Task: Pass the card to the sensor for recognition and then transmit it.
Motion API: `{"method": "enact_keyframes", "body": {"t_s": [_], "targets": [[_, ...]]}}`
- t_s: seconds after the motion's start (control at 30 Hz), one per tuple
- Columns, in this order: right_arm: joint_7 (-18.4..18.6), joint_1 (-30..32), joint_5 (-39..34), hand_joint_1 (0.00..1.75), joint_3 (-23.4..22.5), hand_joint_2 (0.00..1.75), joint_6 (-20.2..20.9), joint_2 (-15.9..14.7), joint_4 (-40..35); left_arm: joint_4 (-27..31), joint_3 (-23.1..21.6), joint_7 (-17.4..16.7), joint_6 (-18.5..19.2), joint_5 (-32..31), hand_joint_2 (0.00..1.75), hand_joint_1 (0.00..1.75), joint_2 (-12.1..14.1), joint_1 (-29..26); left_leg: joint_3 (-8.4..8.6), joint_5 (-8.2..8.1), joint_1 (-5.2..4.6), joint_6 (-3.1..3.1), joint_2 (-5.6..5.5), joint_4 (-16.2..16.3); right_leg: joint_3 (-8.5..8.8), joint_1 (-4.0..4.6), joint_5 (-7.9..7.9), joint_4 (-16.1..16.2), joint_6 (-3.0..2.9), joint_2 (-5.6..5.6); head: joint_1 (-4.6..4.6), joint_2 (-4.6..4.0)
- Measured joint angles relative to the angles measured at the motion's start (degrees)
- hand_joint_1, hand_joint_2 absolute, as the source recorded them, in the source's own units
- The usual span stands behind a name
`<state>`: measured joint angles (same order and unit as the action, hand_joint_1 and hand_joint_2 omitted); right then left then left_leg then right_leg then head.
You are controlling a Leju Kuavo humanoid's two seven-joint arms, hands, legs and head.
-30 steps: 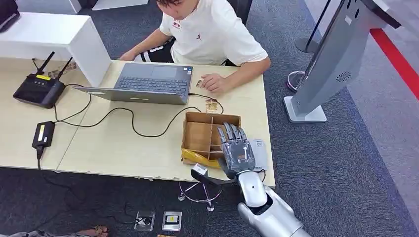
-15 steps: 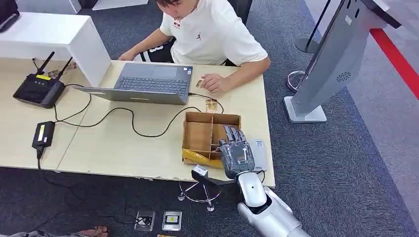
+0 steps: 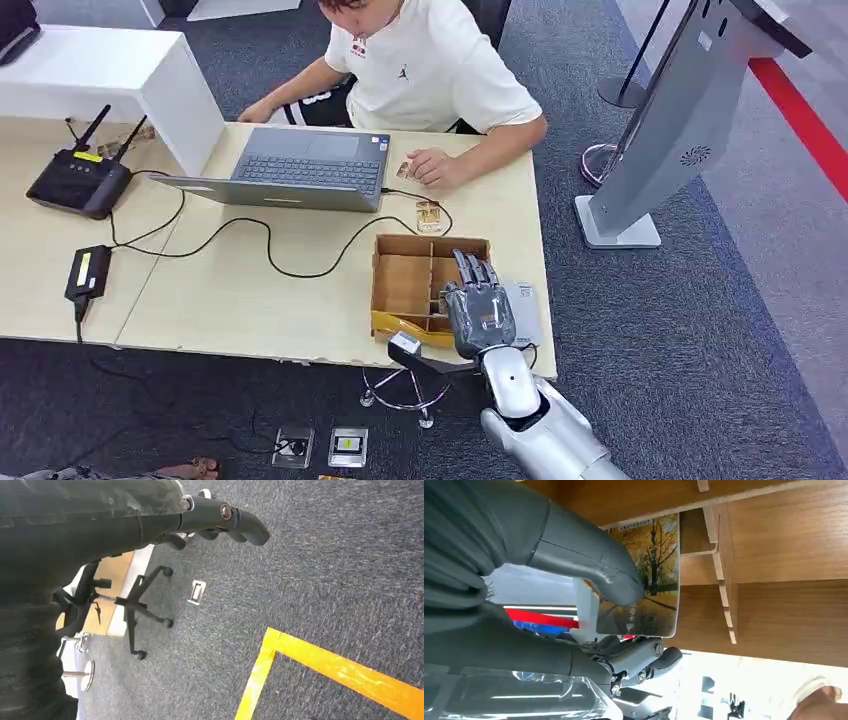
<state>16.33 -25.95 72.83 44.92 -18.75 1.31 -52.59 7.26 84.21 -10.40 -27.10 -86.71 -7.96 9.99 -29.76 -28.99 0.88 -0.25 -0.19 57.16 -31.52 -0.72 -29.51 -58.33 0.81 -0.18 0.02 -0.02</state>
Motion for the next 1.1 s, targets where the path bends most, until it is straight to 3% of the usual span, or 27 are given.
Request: {"method": "enact_keyframes", "body": {"t_s": [0.43,0.73,0.97,1.1], "targets": [[0.63,0.25,-0.11,1.62,-0.04,1.75,-1.97,-0.09,0.02,0.00,0.00,0.13,0.09,-0.48,1.75,0.00,0.02,0.00,0.00,0.00,0.00,0.00,0.01,0.00,-0.01,0.00,0.00,0.00,0.00,0.03,0.00,0.02],[1.29,0.50,-0.33,1.69,-1.07,1.75,-6.88,-0.59,-2.90,0.00,0.00,0.59,0.28,-1.27,1.75,0.00,0.04,-0.01,0.01,0.00,0.00,0.00,0.01,0.01,-0.01,0.00,0.01,0.00,0.00,0.03,0.00,0.02],[1.35,0.99,-0.44,1.75,-1.88,1.75,-7.94,-0.98,-6.54,0.00,0.00,0.61,0.50,-1.42,1.75,0.00,0.04,-0.01,0.00,0.00,0.00,0.00,0.01,0.00,-0.01,0.00,0.00,0.00,0.00,0.03,0.02,0.00],[0.66,1.26,-1.51,1.75,-2.01,1.75,-11.60,-0.94,-8.50,0.00,0.00,0.57,0.59,-1.27,1.75,0.00,0.02,-0.01,0.00,0.00,0.00,0.00,0.01,0.00,-0.01,0.00,0.01,0.00,0.00,0.03,0.02,0.00]]}}
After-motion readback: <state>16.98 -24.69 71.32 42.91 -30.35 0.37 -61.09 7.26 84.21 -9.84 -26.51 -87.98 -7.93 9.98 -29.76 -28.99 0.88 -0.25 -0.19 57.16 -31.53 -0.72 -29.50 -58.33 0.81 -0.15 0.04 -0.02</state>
